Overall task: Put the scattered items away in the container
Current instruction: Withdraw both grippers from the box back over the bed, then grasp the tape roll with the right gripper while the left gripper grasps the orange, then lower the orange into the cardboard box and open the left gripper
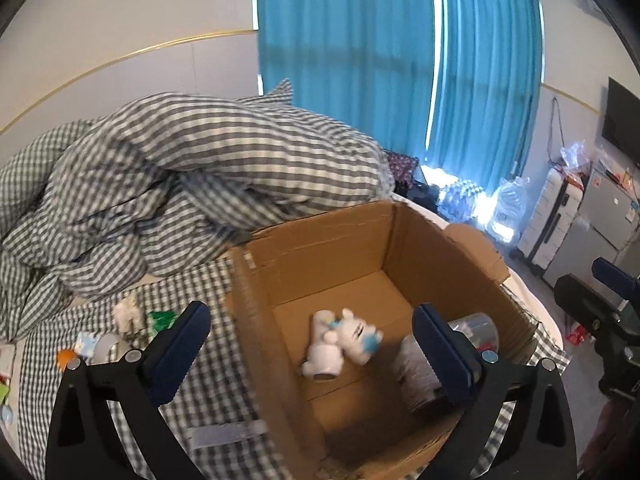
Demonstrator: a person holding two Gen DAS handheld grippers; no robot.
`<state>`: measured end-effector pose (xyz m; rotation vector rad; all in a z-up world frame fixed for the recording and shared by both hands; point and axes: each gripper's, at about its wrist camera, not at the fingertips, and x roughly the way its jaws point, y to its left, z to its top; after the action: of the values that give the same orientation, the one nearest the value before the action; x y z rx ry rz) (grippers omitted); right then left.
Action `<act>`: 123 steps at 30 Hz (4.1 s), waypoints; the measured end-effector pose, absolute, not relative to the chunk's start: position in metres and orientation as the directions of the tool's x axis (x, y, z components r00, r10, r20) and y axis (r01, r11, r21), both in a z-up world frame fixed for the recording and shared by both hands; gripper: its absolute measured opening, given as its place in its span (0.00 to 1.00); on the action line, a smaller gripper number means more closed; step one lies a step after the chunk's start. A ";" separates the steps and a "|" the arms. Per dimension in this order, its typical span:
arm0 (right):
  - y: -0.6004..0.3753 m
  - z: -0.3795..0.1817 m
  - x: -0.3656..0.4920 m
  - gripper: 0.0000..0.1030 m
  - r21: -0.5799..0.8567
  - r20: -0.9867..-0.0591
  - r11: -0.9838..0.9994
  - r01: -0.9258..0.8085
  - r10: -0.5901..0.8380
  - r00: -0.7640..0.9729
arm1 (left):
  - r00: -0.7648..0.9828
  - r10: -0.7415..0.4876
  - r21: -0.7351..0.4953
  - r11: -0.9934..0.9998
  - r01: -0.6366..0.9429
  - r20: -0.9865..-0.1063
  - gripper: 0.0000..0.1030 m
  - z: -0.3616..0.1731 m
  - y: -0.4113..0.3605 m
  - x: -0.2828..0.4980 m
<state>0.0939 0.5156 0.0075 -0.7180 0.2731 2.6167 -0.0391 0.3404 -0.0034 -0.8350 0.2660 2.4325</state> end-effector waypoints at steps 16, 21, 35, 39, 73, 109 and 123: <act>0.371 0.032 0.048 1.00 0.110 -0.483 -0.974 -0.197 0.120 -0.867 | -0.790 0.217 0.000 -0.964 -0.265 -0.573 1.00 0.023 0.122 -0.036; 0.321 0.028 0.025 1.00 0.093 -0.499 -0.991 -0.098 0.039 -0.866 | -0.808 0.131 -0.004 -0.988 -0.157 -0.574 1.00 0.023 0.060 -0.035; 0.240 -0.023 -0.056 1.00 0.074 -0.602 -0.997 0.013 -0.055 -0.797 | -0.776 0.044 -0.006 -0.999 -0.052 -0.630 1.00 -0.023 -0.012 -0.080; 0.226 -0.040 -0.082 1.00 0.058 -0.624 -0.998 0.035 -0.063 -0.779 | -0.758 0.038 -0.015 -0.999 -0.037 -0.651 1.00 -0.038 -0.023 -0.101; 0.177 -0.228 -0.274 0.24 -0.014 -0.858 -0.995 0.098 -0.039 -0.513 | -0.615 0.040 -0.022 -0.999 -0.037 -0.788 1.00 -0.175 -0.039 -0.243; 0.212 -0.153 -0.223 0.06 0.072 -0.781 -0.996 0.061 -0.094 -0.617 | -0.586 0.051 -0.044 -0.999 -0.027 -0.809 0.54 -0.210 -0.017 -0.276; 0.248 -0.064 -0.142 0.06 0.092 -0.693 -0.996 0.020 -0.079 -0.717 | -0.719 0.108 -0.024 -0.992 -0.126 -0.687 0.54 -0.073 0.030 -0.187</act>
<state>-0.1424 0.2479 -0.0640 -1.1994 0.1249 2.9586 -0.1874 0.0300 -0.0728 -1.1174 0.0366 2.8006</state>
